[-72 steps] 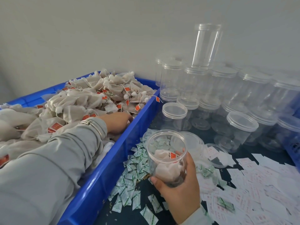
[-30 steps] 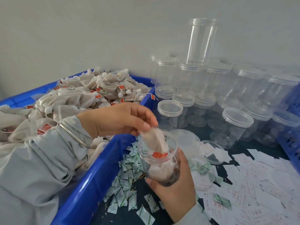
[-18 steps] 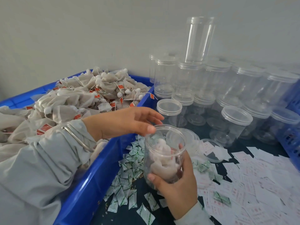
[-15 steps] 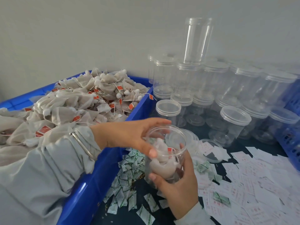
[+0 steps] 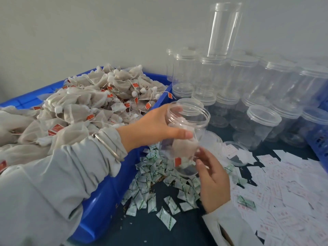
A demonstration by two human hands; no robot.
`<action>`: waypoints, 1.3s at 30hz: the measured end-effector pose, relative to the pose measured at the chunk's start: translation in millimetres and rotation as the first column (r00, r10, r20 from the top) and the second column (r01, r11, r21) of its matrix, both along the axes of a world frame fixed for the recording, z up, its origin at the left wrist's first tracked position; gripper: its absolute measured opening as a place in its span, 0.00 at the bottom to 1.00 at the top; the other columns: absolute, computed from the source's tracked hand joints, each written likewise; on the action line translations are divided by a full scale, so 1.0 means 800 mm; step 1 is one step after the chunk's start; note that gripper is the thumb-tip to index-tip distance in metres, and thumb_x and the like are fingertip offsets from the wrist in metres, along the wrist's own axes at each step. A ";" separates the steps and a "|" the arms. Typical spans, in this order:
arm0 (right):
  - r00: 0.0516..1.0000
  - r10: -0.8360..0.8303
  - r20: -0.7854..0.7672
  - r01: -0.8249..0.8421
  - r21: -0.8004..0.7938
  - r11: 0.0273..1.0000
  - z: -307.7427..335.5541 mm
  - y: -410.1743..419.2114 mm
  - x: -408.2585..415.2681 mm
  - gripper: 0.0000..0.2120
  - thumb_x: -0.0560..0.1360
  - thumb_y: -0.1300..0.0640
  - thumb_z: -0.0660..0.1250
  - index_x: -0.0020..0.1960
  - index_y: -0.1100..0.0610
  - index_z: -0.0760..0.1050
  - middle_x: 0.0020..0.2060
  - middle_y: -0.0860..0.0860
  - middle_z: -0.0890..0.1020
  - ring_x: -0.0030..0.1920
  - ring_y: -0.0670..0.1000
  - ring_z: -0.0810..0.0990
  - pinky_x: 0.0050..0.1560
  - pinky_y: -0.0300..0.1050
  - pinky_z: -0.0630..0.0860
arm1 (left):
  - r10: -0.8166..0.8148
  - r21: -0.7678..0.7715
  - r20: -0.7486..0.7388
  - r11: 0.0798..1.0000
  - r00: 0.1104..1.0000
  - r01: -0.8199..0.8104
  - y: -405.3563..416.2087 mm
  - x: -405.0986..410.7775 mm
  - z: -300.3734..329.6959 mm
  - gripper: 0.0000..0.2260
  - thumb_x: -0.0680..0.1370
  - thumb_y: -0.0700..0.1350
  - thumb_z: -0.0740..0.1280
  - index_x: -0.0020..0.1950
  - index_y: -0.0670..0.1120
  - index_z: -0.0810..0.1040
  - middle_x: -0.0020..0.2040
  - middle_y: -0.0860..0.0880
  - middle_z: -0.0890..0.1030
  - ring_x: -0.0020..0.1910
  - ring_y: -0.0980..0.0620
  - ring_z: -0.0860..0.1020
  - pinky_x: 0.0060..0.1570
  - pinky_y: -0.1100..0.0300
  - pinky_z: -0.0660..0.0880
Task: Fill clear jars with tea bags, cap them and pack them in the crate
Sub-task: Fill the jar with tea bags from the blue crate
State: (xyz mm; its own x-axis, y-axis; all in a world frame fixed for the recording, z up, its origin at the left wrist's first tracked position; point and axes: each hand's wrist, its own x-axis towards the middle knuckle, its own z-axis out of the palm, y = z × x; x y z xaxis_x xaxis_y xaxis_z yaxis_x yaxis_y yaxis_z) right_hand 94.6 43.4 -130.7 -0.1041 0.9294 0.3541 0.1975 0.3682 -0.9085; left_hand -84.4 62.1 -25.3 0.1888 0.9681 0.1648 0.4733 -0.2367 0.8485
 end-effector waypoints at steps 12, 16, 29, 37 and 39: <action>0.556 0.069 0.828 -0.239 0.080 0.968 -0.010 -0.006 -0.004 0.15 0.73 0.56 0.63 0.58 0.53 0.80 0.51 0.53 0.79 0.56 0.56 0.73 0.54 0.44 0.70 | 0.186 0.054 -0.026 0.981 0.982 -0.184 0.003 -0.003 -0.001 0.34 0.54 0.68 0.74 0.56 0.60 0.69 0.45 0.71 0.78 0.46 0.75 0.75 0.42 0.81 0.68; 0.625 0.059 0.779 -0.211 0.096 0.973 -0.013 -0.001 -0.002 0.14 0.74 0.60 0.65 0.59 0.54 0.80 0.52 0.51 0.81 0.57 0.54 0.74 0.56 0.43 0.69 | 0.192 0.033 -0.115 0.981 0.975 -0.190 0.005 -0.001 -0.003 0.42 0.52 0.72 0.71 0.62 0.59 0.66 0.53 0.65 0.75 0.52 0.67 0.74 0.50 0.70 0.67; 0.922 -0.380 -0.073 0.378 0.373 0.847 0.079 0.019 0.039 0.09 0.73 0.61 0.71 0.48 0.49 0.77 0.40 0.48 0.80 0.38 0.35 0.76 0.42 0.24 0.70 | 0.171 0.080 -0.201 0.984 0.965 -0.158 0.003 0.006 -0.002 0.42 0.58 0.65 0.74 0.69 0.56 0.65 0.51 0.68 0.70 0.50 0.73 0.69 0.42 0.81 0.64; 0.953 -0.191 0.237 0.052 0.490 0.870 0.144 0.033 0.011 0.10 0.71 0.69 0.70 0.50 0.59 0.82 0.42 0.46 0.78 0.38 0.40 0.76 0.42 0.34 0.76 | 0.106 0.062 -0.175 0.993 0.979 -0.096 -0.005 0.017 0.000 0.45 0.53 0.69 0.70 0.67 0.57 0.66 0.53 0.67 0.73 0.50 0.77 0.71 0.43 0.83 0.65; 0.952 -0.227 0.204 0.095 0.507 0.857 0.137 0.035 0.025 0.11 0.70 0.71 0.68 0.49 0.60 0.82 0.42 0.46 0.78 0.37 0.40 0.76 0.42 0.30 0.74 | 0.111 0.060 -0.170 0.993 0.979 -0.102 -0.004 0.016 -0.001 0.46 0.53 0.69 0.71 0.69 0.55 0.67 0.57 0.65 0.74 0.55 0.71 0.72 0.46 0.78 0.66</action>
State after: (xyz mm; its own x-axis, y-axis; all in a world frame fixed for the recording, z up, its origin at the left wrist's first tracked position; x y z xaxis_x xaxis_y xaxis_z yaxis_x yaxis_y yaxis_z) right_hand 114.5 71.1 -21.2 -0.1134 0.6555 0.7467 0.4865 0.6919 -0.5335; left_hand -71.6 58.9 -25.9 0.1150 0.9753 0.1885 0.6367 -0.2180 0.7397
